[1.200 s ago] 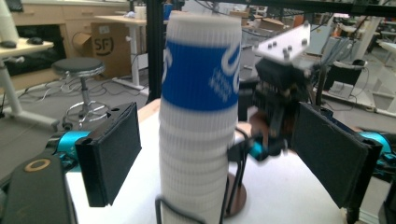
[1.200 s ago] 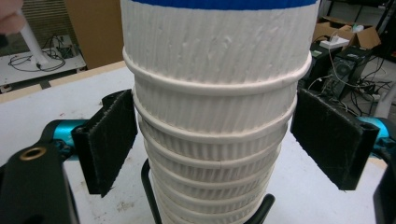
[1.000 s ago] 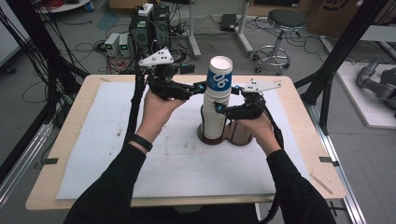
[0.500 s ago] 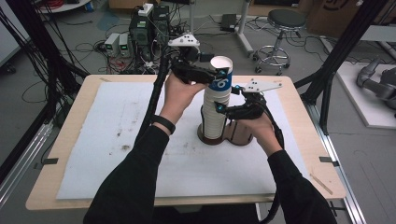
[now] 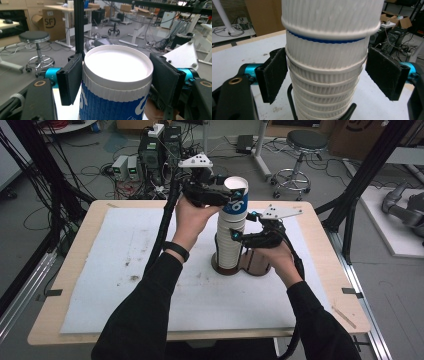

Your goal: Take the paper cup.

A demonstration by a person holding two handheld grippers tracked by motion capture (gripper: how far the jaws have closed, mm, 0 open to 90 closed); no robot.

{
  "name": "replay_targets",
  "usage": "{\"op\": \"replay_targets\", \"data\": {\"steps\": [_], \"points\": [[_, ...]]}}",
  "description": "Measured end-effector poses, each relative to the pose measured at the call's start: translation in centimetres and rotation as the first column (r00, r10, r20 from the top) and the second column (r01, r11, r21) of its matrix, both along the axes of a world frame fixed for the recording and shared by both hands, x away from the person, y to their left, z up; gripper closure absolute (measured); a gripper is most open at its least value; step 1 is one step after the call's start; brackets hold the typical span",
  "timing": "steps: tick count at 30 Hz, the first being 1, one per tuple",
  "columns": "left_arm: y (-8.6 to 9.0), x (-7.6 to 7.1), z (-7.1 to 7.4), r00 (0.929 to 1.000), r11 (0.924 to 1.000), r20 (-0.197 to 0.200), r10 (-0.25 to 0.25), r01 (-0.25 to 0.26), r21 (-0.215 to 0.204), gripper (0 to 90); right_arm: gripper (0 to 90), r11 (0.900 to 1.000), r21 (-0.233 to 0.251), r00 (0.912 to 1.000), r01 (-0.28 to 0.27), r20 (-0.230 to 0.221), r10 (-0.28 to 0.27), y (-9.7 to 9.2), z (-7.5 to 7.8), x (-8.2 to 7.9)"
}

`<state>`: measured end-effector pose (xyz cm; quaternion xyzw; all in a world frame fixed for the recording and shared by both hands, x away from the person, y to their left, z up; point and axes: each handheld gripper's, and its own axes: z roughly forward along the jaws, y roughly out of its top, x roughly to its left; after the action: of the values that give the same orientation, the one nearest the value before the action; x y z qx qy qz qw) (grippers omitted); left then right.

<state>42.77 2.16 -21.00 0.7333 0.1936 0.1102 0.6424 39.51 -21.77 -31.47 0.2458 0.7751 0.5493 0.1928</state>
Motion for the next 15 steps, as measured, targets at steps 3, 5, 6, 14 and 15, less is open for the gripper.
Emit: {"op": "replay_targets", "data": {"steps": [3,5,6,14,15], "points": [[0.1,-0.1,0.6,0.9999,0.9999,0.006,0.008,-0.008,0.008,29.4,18.7,1.0,0.0,1.0,0.004,0.0,-0.004,0.0,0.0,0.0],[0.2,-0.1,0.9,0.9999,0.9998,0.007,0.014,-0.014,0.011,29.4,18.7,1.0,0.002,1.0,0.005,-0.003,-0.005,0.0,0.0,0.0],[0.1,-0.1,1.2,0.9999,0.9997,0.01,0.013,-0.013,0.021,29.4,18.7,1.0,0.002,1.0,0.005,-0.003,-0.005,0.0,0.0,0.0],[0.0,-0.5,3.2,0.9979,0.9997,0.063,0.013,-0.014,0.018,29.5,18.9,0.9999,-0.011,0.9999,0.011,0.003,-0.011,0.1,0.1,-0.2],[0.0,-0.6,3.5,0.9974,0.9998,0.071,0.012,-0.013,0.014,29.5,18.8,0.9999,-0.011,0.9999,0.012,0.002,-0.012,0.1,0.1,-0.2]]}}
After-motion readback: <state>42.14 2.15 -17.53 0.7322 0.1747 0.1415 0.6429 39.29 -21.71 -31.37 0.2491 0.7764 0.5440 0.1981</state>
